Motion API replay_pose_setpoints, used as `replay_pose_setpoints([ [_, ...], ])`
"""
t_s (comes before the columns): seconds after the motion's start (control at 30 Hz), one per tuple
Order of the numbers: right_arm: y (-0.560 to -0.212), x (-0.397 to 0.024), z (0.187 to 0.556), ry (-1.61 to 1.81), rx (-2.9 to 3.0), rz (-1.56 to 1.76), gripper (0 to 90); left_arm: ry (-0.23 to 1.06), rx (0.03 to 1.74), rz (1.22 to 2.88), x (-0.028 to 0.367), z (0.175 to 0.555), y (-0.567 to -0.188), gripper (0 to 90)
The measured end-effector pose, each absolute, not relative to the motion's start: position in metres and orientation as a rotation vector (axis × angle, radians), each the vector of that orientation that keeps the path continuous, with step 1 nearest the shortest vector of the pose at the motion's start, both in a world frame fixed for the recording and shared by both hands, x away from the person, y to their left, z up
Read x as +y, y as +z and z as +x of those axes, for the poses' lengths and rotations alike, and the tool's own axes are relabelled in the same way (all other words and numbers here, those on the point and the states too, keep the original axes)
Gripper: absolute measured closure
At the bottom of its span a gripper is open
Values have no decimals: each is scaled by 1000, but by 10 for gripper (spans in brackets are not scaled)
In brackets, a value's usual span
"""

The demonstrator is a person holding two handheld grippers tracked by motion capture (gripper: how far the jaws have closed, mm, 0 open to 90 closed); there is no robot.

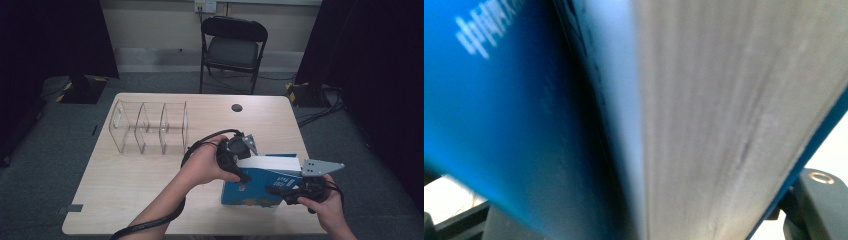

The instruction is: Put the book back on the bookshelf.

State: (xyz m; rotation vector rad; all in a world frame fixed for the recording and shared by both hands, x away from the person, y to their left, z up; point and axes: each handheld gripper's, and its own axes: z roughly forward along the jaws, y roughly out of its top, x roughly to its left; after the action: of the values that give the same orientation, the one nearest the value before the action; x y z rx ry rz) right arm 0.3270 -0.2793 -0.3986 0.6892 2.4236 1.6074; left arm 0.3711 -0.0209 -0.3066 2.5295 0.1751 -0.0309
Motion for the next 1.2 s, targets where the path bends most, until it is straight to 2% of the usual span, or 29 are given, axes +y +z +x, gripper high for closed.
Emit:
replay_pose_setpoints([
  [0.4,-401,-281,326,1565,2433,680,297,-63,170,2523,-19,370,-307,580],
  [0.73,-410,-294,326,1470,2492,655,214,-19,160,2520,-18,365,-307,606],
  [1.03,-438,-323,329,1402,2502,744,196,10,177,2517,-18,358,-307,616],
  [1.2,-456,-334,333,1351,2509,852,152,17,199,2516,-18,356,-306,618],
])
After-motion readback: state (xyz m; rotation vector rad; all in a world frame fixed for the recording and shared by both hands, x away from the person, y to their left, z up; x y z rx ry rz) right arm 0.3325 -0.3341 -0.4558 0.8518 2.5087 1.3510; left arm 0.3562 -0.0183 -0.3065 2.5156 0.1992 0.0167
